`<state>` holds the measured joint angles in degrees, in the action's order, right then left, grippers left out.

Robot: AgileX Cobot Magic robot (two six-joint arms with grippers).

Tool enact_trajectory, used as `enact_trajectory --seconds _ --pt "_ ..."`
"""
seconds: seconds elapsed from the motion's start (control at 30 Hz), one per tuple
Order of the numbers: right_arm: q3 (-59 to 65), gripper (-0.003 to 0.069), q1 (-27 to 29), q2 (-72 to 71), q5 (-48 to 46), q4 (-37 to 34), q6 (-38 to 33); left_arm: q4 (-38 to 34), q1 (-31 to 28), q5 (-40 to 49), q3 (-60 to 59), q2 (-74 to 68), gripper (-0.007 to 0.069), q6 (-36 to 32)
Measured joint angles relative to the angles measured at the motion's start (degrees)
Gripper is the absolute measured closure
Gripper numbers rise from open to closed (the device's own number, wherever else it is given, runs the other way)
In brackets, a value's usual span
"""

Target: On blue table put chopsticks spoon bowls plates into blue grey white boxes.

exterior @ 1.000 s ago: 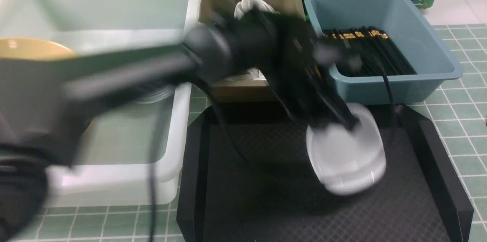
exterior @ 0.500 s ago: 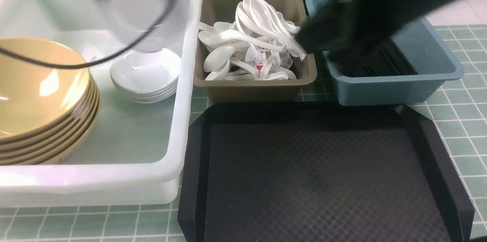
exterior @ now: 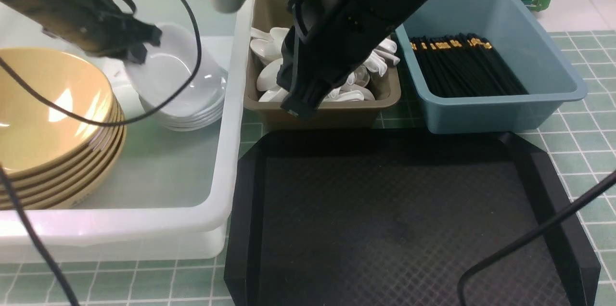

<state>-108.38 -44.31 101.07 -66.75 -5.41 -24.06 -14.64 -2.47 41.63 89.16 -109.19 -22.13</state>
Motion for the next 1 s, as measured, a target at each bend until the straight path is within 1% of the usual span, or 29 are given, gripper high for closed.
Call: enact_trajectory --seconds 0.1,0.23,0.37,0.43,0.47,0.5,0.53,0.57,0.6,0.63,0.7,0.77,0.83,0.87,0.93,1.0 --pt "-0.1 0.0608 0.0 0.0 0.0 0.0 0.0 -0.4 0.0 -0.7 0.0 -0.8 0.0582 -2.2" --pt "-0.1 0.0608 0.0 0.0 0.0 0.0 0.0 -0.4 0.0 -0.3 0.1 -1.2 0.0479 -5.3" --pt "-0.1 0.0606 0.0 0.0 -0.4 0.0 -0.1 0.3 0.0 0.4 2.4 -1.3 0.0279 -6.5" --pt "-0.1 0.0604 0.0 0.0 -0.9 0.2 -0.1 0.5 0.0 1.3 3.7 -1.3 0.0214 -6.5" --pt "-0.1 0.0604 0.0 0.0 -1.4 0.7 -0.1 0.9 0.0 3.9 6.4 -1.3 0.0132 -6.0" --pt "-0.1 0.0604 0.0 0.0 -2.0 1.6 0.0 0.9 0.0 6.1 8.3 -1.1 0.0099 -5.1" --pt "-0.1 0.0604 0.0 0.0 -2.0 1.6 0.0 0.9 0.0 7.0 9.0 -0.9 0.0090 -4.6" --pt "-0.1 0.0604 0.0 -0.3 -2.8 3.2 0.9 1.0 0.1 11.3 12.2 0.0 0.0069 -2.4" --pt "-0.1 0.0603 0.0 -0.4 -3.2 3.6 1.3 1.0 0.1 11.8 12.6 0.1 0.0069 -1.7" --pt "-0.1 0.0603 0.0 -0.8 -3.7 4.7 1.8 1.3 0.3 14.5 14.5 1.1 0.0073 -0.2" --pt "-0.1 0.0601 0.2 -1.6 -4.6 5.7 2.7 2.5 0.9 18.5 17.3 3.7 0.0110 1.7" --pt "0.0 0.0601 0.8 -3.1 -4.9 6.0 3.2 4.6 2.1 22.0 18.5 7.9 0.0207 3.3" --pt "1.7 0.0598 1.9 -5.1 -4.9 5.9 3.3 7.0 3.8 25.2 18.1 12.9 0.0337 4.8" --pt "3.2 0.0596 2.4 -6.5 -4.8 5.8 3.5 7.6 4.6 27.2 16.9 14.9 0.0417 5.8" --pt "5.1 0.0596 2.9 -7.8 -4.5 5.4 3.5 8.2 5.2 28.4 15.6 17.3 0.0495 6.0" --pt "10.5 0.0592 4.0 -11.1 -2.4 4.4 3.7 8.7 5.7 29.5 11.1 21.7 0.0590 6.0"
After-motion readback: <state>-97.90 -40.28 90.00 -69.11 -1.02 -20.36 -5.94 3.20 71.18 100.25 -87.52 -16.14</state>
